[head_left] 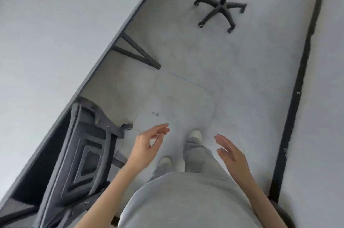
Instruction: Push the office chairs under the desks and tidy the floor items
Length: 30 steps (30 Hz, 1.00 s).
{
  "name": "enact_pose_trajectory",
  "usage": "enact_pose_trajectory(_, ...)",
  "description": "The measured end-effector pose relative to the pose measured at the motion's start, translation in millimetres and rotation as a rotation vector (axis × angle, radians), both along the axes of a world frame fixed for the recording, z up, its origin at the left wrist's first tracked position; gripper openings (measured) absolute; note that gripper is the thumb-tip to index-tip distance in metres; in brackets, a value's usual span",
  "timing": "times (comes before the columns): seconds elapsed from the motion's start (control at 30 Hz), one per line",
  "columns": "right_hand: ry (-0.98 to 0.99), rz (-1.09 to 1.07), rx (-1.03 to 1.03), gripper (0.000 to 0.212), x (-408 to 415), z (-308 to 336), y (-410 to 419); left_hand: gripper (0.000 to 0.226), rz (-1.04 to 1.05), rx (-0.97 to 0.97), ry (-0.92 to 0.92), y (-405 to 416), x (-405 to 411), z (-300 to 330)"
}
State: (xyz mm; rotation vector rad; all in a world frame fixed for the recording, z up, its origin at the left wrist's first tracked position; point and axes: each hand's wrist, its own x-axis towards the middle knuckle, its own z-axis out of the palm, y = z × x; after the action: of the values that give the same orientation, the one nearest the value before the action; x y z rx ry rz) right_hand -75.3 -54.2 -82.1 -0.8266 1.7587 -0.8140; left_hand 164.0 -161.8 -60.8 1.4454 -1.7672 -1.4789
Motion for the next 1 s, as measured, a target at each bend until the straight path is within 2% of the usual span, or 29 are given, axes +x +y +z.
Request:
enact_pose_trajectory(0.13, -0.011, -0.339, -0.025, 0.04, -38, -7, 22, 0.031, -0.165, 0.055, 0.102, -52, -95, -2)
enact_pose_trajectory(0.23, -0.051, -0.437, -0.004, 0.041, -82, -17, 11, 0.034, -0.23, 0.09, 0.103, -79, -163, -12)
enact_pose_trajectory(0.4, -0.109, -0.481, -0.046, 0.038, -201, -12, -51, 0.032, -0.206, 0.134, 0.018, -112, -258, -24)
enact_pose_trajectory(0.63, -0.095, -0.492, -0.241, 0.037, -363, 27, -175, 0.033, -0.14, 0.141, -0.005, -180, -364, -22)
enact_pose_trajectory(0.7, -0.091, -0.496, -0.273, 0.037, -406, 28, -210, 0.027, -0.139, 0.137, -0.004, -209, -400, -28)
enact_pose_trajectory(0.87, -0.04, -0.511, -0.219, 0.037, -507, 5, -284, 0.03, -0.215, 0.112, 0.018, -299, -524, -45)
enact_pose_trajectory(1.0, -0.064, -0.591, -0.127, 0.036, -579, -6, -322, 0.036, -0.325, 0.106, 0.042, -390, -643, -33)
